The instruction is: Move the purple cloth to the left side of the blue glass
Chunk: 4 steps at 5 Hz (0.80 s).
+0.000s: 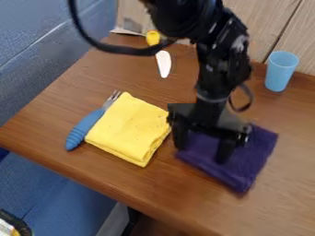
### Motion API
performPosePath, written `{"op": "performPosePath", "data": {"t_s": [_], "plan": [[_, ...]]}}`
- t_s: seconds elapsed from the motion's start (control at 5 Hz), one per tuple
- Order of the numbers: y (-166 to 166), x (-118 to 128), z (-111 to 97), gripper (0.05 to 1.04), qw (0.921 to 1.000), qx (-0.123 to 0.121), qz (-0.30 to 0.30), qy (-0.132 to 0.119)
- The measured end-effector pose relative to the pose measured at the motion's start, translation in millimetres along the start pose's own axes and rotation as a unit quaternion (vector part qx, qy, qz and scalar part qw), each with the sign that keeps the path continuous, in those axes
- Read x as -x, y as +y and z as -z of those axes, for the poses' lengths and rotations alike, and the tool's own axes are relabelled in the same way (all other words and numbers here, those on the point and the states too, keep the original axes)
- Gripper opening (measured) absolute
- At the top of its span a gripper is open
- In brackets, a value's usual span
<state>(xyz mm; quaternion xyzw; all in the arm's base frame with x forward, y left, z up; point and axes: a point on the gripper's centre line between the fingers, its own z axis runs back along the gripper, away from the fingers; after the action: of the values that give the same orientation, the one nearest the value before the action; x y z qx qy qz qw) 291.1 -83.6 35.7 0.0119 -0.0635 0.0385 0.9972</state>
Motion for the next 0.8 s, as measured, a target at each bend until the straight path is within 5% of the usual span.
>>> {"op": "performPosePath", "data": {"t_s": [0.8], "plan": [[14, -118, 14, 1.001, 0.9932, -0.014, -0.113, -0.026]]}}
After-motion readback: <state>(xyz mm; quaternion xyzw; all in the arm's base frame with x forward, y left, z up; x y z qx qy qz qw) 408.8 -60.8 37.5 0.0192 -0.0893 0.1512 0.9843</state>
